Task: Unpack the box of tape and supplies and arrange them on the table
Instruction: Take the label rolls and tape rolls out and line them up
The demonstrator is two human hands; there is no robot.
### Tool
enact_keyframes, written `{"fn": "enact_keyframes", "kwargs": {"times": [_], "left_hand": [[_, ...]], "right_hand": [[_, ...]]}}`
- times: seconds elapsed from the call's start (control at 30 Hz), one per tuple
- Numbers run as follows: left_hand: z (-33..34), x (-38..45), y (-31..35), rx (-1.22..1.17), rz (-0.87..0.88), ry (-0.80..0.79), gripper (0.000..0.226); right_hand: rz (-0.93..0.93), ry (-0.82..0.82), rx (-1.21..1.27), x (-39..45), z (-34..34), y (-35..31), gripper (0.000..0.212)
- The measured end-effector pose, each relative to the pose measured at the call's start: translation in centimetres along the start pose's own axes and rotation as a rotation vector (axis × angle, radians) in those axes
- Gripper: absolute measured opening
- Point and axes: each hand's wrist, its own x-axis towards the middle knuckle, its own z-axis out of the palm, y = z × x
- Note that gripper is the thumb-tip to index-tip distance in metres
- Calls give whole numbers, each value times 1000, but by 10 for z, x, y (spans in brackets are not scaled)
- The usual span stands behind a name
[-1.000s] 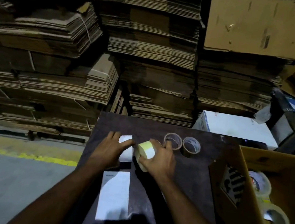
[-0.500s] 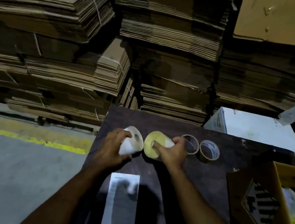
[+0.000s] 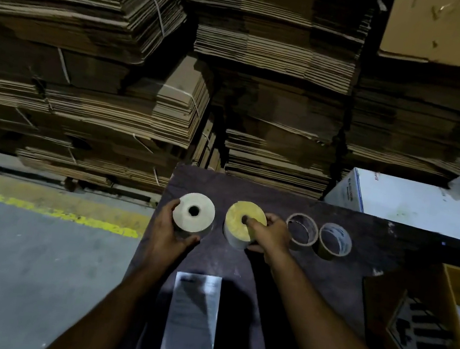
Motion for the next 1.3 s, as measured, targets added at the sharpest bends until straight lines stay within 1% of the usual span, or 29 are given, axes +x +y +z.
{"fn": "enact_keyframes", "kwargs": {"times": [0.07,0.13,0.2,0.33,0.43,0.53,0.57,0.63,0.7,0.73,0.8,0.83,0.9,1.03,1.1,1.23,1.3], "left_hand": [[3,6,6,-36,-11,-18,102],[5,14,14,-4,26,-44,95],[4,23,17,16,53,-74,87],[3,33,18,57,48,-101,88],[4,25,23,-31,26,-95,90],[4,10,30,-96,9,-140,89],[3,7,31,-86,3,-138,86],[1,-7,30,-66,5,-124,77],[-4,-19,26,15,8,-97,73],[-6,-22,20,65,18,-99,72],[-4,-29,19,198,90,-149,72],[0,-38,29,244,138,-167,71],[13,-56,55,253,218,-222,68],[52,-93,99,290,380,-424,66],[75,-103,116,348,450,-485,66],[130,-115,140,516,545,-549,72],[156,-117,159,587,542,-585,75]], "right_hand": [[33,2,64,3,6,-3,40],[61,-12,145,7,11,-5,40],[69,-39,190,8,14,-4,47],[47,-93,275,11,16,6,50],[11,-147,295,11,13,11,54],[-45,-175,190,8,5,18,56],[-71,-179,125,4,1,19,58],[-188,-170,-54,-13,-14,23,58],[-298,-151,-218,-33,-33,28,58],[-339,-144,-261,-40,-41,30,59],[-410,-106,-335,-63,-66,36,60],[-446,-91,-365,-76,-80,39,60],[-497,-79,-403,-98,-106,44,57],[-581,-8,-483,-138,-163,54,48],[-616,19,-513,-152,-189,55,46],[-727,59,-546,-172,-236,58,44],[-786,56,-549,-184,-257,65,42]]}}
